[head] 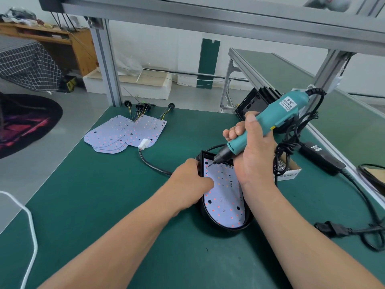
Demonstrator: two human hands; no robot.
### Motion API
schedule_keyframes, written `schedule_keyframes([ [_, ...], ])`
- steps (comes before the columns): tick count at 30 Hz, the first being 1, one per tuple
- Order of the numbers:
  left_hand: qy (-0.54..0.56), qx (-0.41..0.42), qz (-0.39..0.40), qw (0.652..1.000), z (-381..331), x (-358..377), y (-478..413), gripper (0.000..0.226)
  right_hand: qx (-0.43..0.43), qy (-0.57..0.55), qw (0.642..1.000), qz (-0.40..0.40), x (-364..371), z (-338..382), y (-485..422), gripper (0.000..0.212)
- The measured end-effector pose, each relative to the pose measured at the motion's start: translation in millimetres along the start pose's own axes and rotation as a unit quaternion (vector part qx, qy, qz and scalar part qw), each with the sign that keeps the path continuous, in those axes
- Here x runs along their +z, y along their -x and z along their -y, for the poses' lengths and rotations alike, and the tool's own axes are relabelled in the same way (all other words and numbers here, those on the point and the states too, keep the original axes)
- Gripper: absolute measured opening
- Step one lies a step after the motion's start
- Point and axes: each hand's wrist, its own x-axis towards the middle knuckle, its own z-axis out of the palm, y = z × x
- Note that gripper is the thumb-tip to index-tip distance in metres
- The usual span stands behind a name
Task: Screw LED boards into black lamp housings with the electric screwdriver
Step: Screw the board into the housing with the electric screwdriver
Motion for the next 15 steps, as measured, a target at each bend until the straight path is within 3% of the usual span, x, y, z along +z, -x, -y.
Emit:
schedule_keyframes([
  [11,0.002,0.000,0.004,1.000,-2.4,-0.7,2.0,0.046,-0.028,0.035,0.996,0.072,6.0,3.7,6.3,0.012],
  [15,0.012,0.010,0.006,1.000,-2.3,-1.7,2.7,0.029,-0.029,0.050,0.994,0.093,8.9,4.4,8.2,0.010],
])
